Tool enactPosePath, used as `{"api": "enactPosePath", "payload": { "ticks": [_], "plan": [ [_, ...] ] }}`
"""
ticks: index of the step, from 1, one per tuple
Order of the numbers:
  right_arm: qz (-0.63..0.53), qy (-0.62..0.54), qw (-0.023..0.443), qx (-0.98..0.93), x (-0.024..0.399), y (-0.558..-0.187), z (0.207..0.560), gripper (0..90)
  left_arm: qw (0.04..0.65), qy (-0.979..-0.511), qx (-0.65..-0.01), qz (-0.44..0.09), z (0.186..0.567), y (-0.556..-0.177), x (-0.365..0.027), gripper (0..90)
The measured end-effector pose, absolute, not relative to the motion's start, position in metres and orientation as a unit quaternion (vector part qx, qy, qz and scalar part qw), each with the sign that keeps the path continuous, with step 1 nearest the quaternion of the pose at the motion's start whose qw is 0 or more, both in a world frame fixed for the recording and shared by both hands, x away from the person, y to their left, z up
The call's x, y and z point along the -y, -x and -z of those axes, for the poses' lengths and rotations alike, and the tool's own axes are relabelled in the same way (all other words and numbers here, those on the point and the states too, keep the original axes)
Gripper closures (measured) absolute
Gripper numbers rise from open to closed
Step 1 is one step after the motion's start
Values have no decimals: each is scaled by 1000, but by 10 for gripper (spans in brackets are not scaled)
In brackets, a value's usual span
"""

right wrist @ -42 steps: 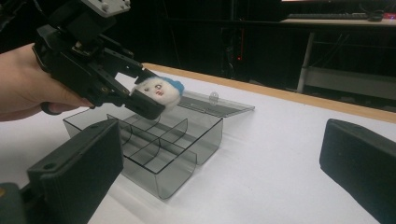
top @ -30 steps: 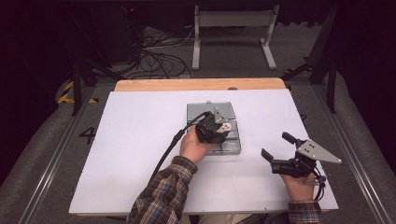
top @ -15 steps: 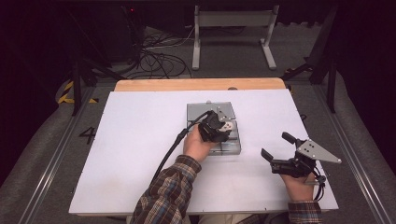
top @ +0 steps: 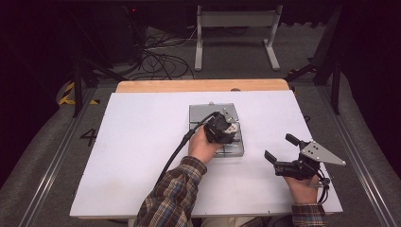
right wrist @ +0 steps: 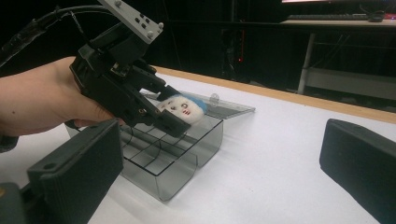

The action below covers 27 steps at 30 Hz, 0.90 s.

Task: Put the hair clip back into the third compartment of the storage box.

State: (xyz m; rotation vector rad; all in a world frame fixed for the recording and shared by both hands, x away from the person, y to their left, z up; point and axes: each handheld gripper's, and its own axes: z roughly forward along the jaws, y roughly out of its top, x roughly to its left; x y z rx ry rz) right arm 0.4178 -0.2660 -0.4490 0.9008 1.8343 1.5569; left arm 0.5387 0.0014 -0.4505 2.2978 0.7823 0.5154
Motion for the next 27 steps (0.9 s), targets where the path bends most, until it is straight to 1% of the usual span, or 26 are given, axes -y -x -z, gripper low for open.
{"api": "enactPosePath", "payload": {
  "ticks": [17, 23, 27],
  "plan": [
    [-582, -336, 282, -685, 266, -418, 449, 1, 321, -880, -301, -182, 450, -542, -2, 348],
    [-582, -337, 281, -685, 265, -418, 449, 1, 323, -876, -303, -190, 449, -541, -2, 269],
    [-581, -337, 280, -686, 265, -418, 449, 1, 326, -874, -303, -192, 447, -541, -3, 231]
  ]
}}
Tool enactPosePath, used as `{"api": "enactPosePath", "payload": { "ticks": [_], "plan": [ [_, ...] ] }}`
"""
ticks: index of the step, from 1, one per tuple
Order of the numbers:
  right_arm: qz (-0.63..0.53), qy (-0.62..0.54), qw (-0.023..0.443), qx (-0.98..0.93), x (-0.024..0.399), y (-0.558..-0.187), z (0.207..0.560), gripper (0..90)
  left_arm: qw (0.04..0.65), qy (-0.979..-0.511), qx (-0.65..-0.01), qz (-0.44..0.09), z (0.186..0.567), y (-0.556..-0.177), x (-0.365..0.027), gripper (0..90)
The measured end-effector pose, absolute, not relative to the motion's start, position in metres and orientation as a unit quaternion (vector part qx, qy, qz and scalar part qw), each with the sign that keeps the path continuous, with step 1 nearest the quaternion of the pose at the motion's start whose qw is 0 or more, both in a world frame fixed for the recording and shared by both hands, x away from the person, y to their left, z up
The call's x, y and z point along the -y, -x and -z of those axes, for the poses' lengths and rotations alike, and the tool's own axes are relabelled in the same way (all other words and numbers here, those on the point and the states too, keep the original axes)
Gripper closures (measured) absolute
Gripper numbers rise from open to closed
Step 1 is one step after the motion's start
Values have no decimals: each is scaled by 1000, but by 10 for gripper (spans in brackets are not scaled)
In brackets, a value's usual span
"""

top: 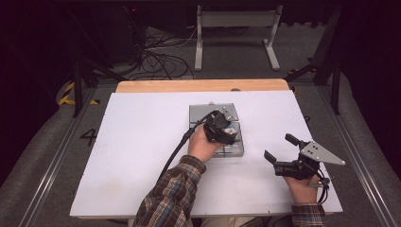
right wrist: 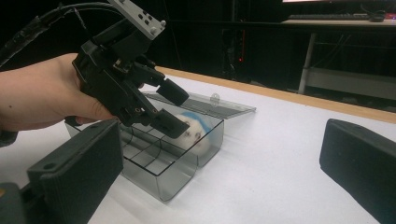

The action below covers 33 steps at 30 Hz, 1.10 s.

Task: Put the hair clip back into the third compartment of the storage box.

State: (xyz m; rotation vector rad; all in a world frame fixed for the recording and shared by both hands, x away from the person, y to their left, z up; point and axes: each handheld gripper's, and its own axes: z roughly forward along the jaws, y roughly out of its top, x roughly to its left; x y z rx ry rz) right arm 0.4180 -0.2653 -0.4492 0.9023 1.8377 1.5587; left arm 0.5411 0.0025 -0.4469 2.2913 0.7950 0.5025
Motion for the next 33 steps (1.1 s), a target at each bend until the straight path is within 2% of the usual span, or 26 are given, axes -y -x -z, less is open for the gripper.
{"api": "enactPosePath", "payload": {
  "ticks": [20, 33],
  "plan": [
    [-579, -335, 281, -688, 263, -419, 450, 1, 352, -871, -284, -195, 428, -531, -14, 114],
    [-578, -333, 288, -687, 264, -419, 450, 0, 391, -853, -276, -206, 416, -516, -31, 64]
  ]
}}
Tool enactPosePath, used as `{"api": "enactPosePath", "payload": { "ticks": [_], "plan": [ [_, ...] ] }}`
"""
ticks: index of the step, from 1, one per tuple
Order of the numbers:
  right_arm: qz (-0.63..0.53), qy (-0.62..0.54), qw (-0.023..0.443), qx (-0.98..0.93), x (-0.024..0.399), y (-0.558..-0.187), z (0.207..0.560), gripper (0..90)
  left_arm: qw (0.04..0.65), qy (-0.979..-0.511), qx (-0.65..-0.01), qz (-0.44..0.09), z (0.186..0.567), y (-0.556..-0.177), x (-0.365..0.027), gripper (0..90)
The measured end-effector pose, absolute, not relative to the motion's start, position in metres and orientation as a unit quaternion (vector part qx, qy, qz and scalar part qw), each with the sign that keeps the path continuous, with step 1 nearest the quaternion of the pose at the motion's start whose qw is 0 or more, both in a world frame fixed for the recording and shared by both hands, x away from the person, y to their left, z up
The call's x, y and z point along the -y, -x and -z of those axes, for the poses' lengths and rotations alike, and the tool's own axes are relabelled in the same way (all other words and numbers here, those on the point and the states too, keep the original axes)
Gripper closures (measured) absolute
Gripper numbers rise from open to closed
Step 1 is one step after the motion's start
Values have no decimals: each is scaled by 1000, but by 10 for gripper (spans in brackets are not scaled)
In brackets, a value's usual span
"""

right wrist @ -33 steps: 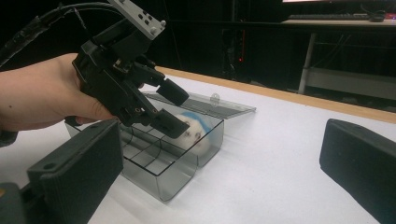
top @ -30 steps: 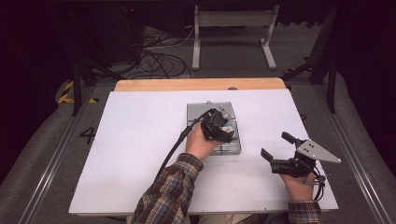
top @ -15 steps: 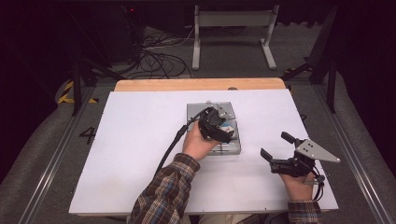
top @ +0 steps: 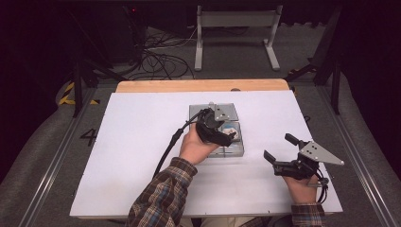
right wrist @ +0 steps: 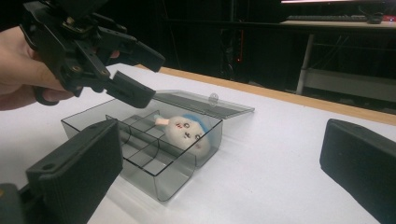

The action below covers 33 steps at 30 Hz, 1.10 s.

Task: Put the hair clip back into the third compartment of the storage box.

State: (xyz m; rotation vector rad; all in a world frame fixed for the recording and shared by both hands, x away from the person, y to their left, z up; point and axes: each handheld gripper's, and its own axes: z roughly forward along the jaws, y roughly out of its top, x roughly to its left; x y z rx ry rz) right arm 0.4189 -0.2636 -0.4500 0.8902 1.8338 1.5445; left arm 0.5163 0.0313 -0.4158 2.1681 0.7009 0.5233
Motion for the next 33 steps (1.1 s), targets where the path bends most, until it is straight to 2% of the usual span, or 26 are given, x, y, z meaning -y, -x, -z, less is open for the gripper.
{"api": "enactPosePath", "payload": {
  "ticks": [33],
  "plan": [
    [-576, -331, 291, -689, 259, -418, 451, 0, 488, -801, -263, -226, 399, -461, -128, 32]
  ]
}}
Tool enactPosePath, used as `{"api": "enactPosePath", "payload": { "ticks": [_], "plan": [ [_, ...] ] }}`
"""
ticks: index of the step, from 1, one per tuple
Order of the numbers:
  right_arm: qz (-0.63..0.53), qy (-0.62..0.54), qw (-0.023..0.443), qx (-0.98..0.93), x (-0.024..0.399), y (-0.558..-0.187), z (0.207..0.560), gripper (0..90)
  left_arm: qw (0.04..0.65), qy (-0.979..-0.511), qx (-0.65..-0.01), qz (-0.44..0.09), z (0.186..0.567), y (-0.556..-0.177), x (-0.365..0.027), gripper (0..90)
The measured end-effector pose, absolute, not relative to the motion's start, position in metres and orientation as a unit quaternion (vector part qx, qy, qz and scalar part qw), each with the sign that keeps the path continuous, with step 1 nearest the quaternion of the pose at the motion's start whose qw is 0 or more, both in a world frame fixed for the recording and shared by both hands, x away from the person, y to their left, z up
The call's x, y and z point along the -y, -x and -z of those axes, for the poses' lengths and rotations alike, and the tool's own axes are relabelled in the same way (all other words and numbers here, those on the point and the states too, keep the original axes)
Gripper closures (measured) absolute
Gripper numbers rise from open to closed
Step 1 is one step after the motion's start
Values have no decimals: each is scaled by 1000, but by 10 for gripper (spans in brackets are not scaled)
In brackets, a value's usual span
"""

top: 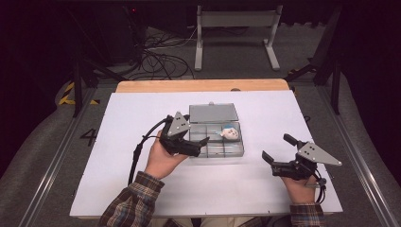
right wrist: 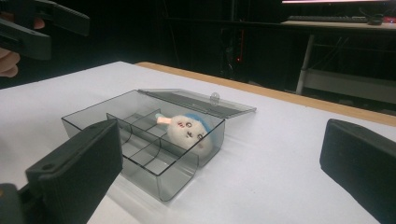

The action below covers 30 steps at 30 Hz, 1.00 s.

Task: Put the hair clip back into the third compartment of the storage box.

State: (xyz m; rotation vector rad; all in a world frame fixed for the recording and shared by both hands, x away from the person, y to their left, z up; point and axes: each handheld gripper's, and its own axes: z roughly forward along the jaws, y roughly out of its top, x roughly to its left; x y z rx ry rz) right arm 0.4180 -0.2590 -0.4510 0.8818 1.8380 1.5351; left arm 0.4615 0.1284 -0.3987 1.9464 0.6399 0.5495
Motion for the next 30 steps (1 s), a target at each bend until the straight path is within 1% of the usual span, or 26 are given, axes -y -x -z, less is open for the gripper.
{"api": "enactPosePath", "payload": {
  "ticks": [2, 12, 30],
  "plan": [
    [-575, -330, 291, -689, 259, -418, 451, 0, 501, -794, -264, -221, 398, -459, -135, 24],
    [-577, -333, 290, -687, 259, -418, 452, 0, 531, -770, -257, -243, 394, -441, -165, 3],
    [-563, -345, 299, -689, 259, -420, 455, 0, 572, -732, -271, -251, 414, -414, -219, 1]
  ]
}}
